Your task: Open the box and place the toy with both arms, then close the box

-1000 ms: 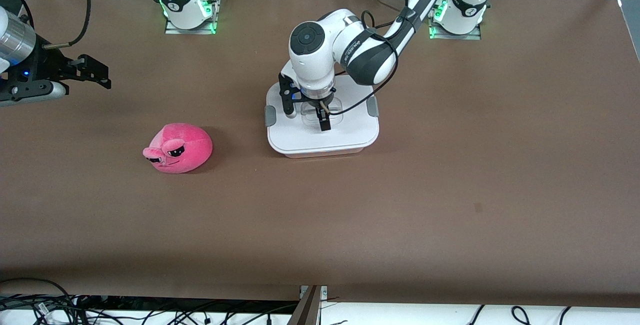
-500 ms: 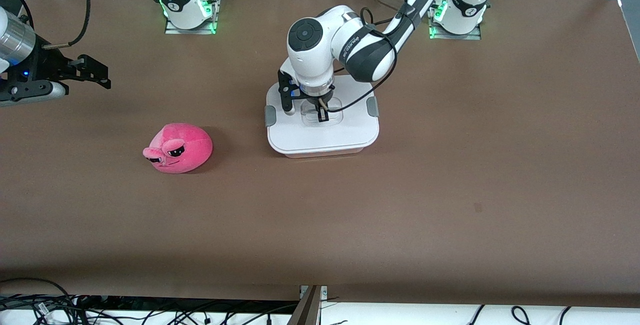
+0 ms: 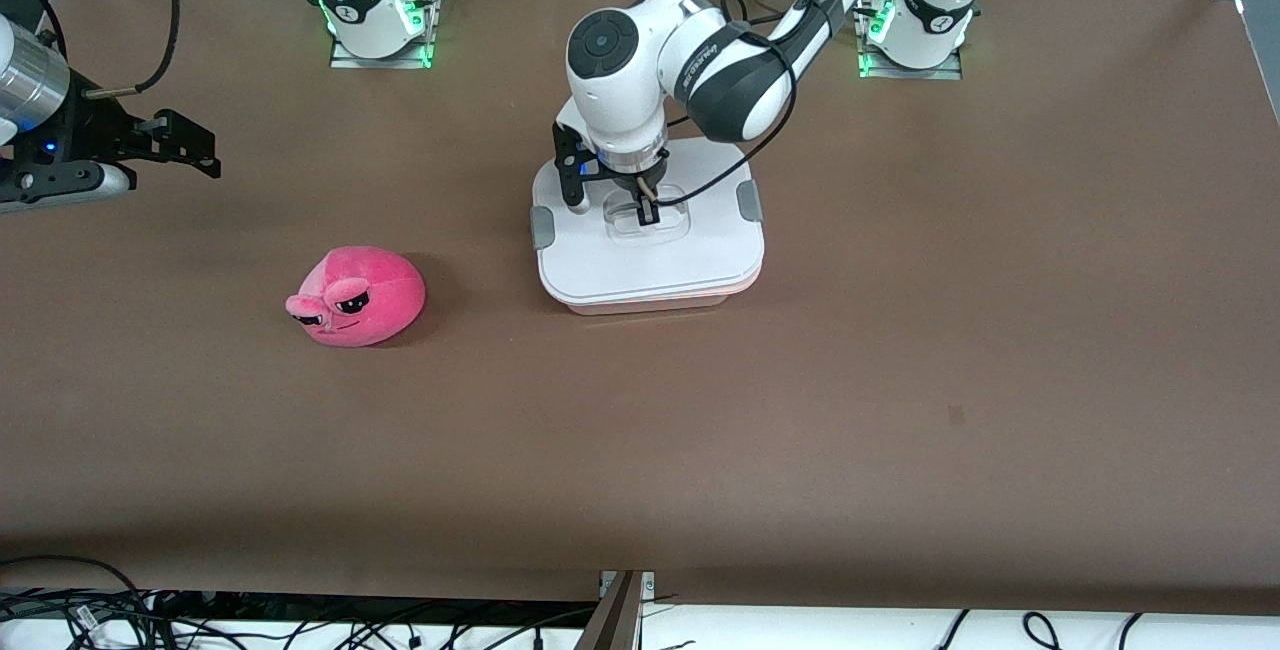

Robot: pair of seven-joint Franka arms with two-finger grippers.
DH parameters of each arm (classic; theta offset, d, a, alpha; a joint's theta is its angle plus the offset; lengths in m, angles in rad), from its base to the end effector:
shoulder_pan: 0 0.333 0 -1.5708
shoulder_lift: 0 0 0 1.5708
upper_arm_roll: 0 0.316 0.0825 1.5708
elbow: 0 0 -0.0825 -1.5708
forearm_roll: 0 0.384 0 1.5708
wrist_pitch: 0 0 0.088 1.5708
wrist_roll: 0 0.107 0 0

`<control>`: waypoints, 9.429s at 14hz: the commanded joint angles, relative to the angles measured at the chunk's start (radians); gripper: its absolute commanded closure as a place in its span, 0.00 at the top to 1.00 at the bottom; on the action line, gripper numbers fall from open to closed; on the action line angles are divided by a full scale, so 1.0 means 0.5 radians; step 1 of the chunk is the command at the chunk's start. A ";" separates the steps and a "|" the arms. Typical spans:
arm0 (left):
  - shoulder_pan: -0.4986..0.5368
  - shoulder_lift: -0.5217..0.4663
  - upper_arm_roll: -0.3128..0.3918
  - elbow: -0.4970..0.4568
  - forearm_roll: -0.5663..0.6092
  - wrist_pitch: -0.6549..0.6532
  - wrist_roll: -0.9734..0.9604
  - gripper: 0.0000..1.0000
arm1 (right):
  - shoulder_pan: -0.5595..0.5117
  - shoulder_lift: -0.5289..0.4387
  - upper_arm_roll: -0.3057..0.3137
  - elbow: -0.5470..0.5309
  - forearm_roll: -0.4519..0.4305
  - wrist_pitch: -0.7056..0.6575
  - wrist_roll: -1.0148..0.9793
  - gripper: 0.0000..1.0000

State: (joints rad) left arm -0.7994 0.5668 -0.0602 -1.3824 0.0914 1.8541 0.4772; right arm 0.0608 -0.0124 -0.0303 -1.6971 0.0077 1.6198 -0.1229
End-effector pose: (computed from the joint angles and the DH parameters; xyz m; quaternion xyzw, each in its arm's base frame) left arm 0.4710 -0.5235 0.3758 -0.7769 0.6273 0.0410 0.0353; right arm 0.5501 0.0175 0.5758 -0.9966 -0.0763 0.0322 0.0055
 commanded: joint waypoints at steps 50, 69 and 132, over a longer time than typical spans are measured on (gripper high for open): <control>1.725 -0.275 0.050 0.249 0.136 -0.867 1.172 0.00 | 0.445 0.776 0.426 0.366 -0.177 0.169 -0.561 0.00; 1.718 -0.275 0.047 0.249 0.130 -0.870 1.172 0.00 | 1.237 1.184 0.426 0.829 -0.531 0.212 -1.037 0.00; 0.178 0.281 -0.162 0.317 -0.109 -0.137 0.321 0.00 | 0.289 0.479 -0.421 0.689 0.298 -0.279 -1.080 1.00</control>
State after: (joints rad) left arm -0.7084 0.6847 -0.1447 -1.2547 0.0163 1.7886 0.5866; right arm 0.2050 0.3092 -0.2397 -1.2430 0.1417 1.4460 -0.7014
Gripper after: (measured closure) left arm 0.930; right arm 0.000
